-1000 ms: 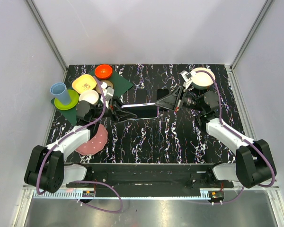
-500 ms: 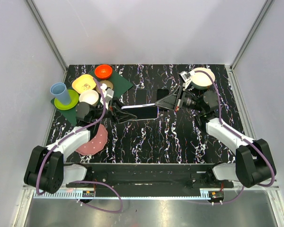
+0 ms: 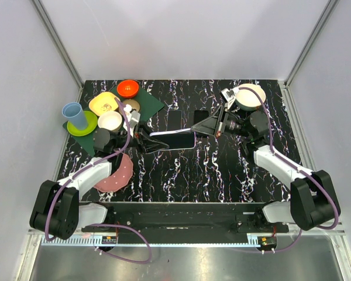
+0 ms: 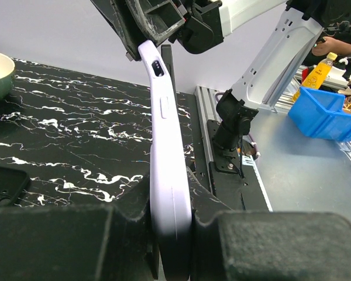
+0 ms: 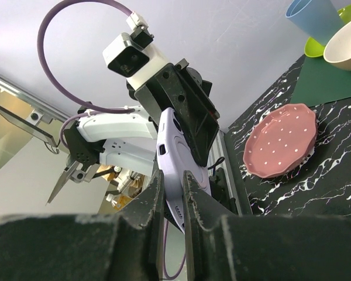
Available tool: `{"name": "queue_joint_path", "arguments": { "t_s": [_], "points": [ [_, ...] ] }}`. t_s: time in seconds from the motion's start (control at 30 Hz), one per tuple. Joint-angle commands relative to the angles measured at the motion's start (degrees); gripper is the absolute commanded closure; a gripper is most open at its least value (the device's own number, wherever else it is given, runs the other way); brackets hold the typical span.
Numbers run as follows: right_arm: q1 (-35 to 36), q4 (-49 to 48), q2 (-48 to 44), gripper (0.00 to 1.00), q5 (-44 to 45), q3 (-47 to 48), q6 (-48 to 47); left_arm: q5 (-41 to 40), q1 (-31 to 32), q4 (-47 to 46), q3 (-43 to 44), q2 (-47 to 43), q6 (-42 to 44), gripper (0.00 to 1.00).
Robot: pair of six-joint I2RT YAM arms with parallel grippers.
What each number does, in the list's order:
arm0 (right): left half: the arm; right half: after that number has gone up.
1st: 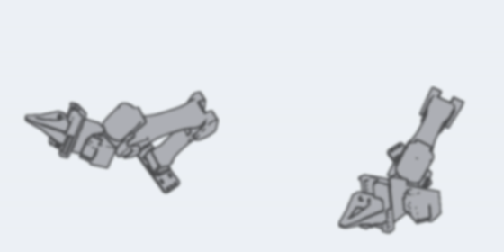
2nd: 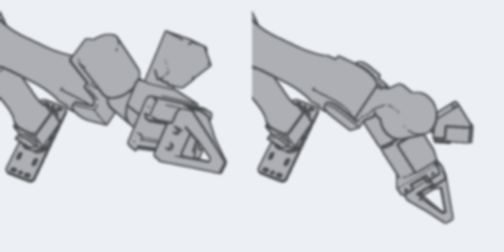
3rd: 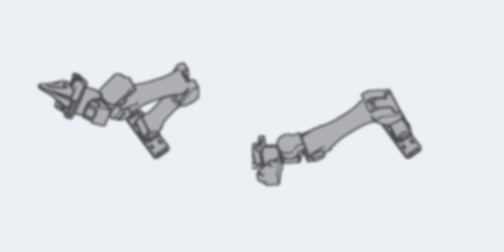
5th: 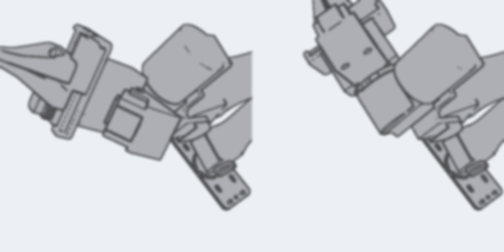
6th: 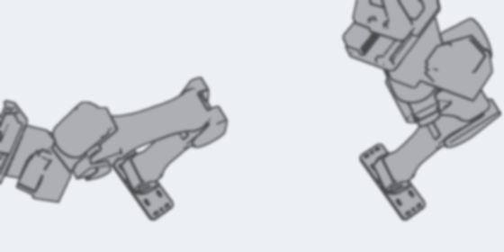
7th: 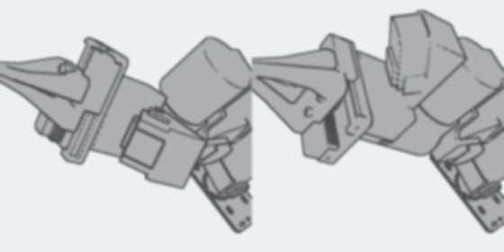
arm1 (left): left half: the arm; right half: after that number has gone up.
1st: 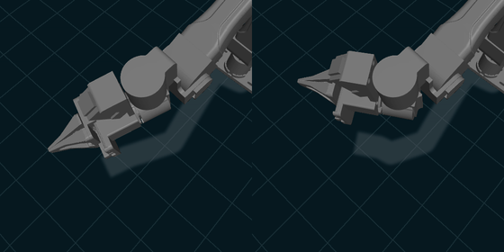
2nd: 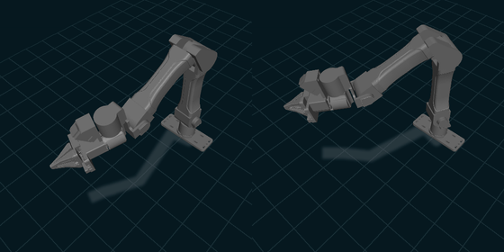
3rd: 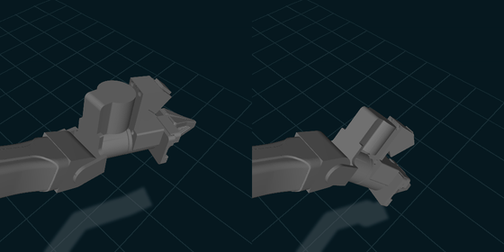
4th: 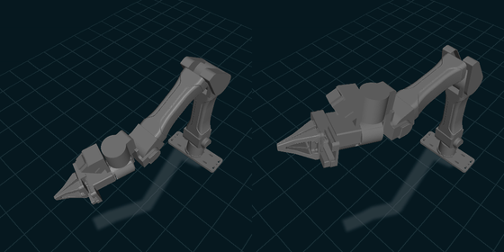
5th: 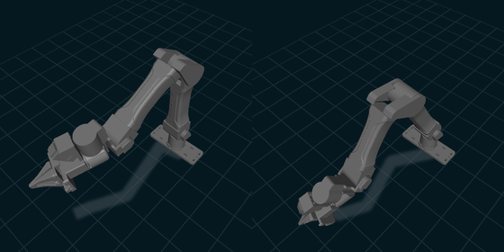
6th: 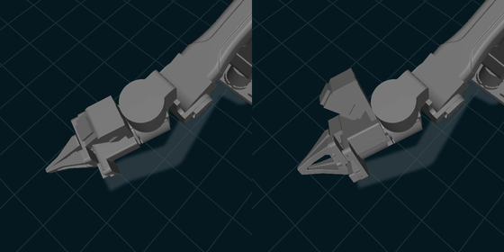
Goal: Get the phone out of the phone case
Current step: Remove the phone case from the phone.
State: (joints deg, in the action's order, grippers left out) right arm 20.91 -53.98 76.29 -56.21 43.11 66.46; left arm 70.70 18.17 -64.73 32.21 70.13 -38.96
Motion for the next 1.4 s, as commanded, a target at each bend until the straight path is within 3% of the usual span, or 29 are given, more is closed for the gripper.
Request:
{"name": "queue_joint_path", "arguments": {
  "t_s": [0.0, 0.4, 0.47, 0.7, 0.83, 1.1, 1.37],
  "points": [
    [-0.25, 5.98, 1.84, 1.00, 5.58, 1.97, -3.35, 6.74, 2.22, -15.69, 0.66, -1.93, -0.68, 1.00],
    [-0.25, 6.16, -0.96, 0.96, 5.58, 1.71, -7.48, 5.77, 2.22, -15.25, 0.23, -1.49, -0.06, 1.00],
    [-0.34, 4.94, -2.20, 0.91, 5.58, 1.36, -9.14, 5.51, 2.22, -14.38, 0.31, -1.49, 0.46, 1.00],
    [-1.83, -0.60, -6.85, 0.54, 4.18, 0.48, -14.07, 3.84, 1.78, -8.84, 1.01, -1.49, 3.54, 1.00],
    [-3.15, -4.29, -9.05, 0.42, 2.07, -0.48, -15.74, 2.34, 0.99, -4.90, 1.63, -1.31, 4.77, 1.00],
    [-3.24, -7.11, -10.64, 0.32, -2.94, -2.68, -23.91, -0.82, -0.94, -0.49, 2.16, -1.22, 6.26, 1.00],
    [-3.33, -6.41, -11.16, 0.30, -8.48, -3.83, -31.82, -2.05, -1.91, 1.36, 2.51, -1.05, 6.62, 1.00]
  ]
}}
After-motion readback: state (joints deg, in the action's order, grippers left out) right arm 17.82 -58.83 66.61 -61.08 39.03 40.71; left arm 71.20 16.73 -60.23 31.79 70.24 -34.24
